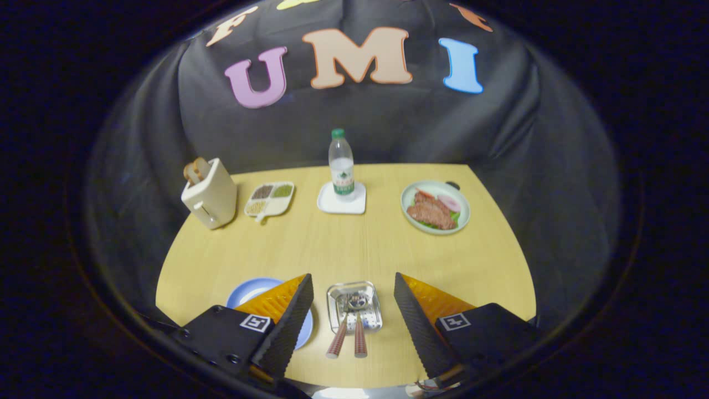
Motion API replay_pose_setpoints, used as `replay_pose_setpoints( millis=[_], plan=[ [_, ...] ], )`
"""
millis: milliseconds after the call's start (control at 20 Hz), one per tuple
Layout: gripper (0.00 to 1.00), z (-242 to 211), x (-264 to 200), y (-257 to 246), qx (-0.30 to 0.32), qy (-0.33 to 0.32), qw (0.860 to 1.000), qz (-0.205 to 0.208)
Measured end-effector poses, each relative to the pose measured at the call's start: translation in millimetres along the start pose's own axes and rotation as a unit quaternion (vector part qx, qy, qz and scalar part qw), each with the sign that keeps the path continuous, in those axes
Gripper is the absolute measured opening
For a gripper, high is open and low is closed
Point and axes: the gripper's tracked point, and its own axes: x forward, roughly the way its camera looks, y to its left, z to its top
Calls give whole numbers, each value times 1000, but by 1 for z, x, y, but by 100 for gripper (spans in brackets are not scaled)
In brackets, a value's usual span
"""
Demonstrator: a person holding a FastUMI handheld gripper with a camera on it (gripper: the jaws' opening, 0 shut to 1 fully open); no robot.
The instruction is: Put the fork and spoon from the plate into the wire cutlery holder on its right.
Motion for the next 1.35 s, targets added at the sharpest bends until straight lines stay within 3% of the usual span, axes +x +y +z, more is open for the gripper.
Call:
replay_pose_setpoints(
  millis=[150,450,650,900,1150,1350],
  plan=[
    [94,53,-32,17,13,-110,994,8],
    [94,110,-98,51,19,-279,960,24],
    [94,89,-111,67,17,-293,956,14],
    [94,57,-119,89,72,-312,947,18],
    [94,42,-127,88,57,-331,942,-18],
    [94,41,-129,90,64,-332,941,-22]
  ],
)
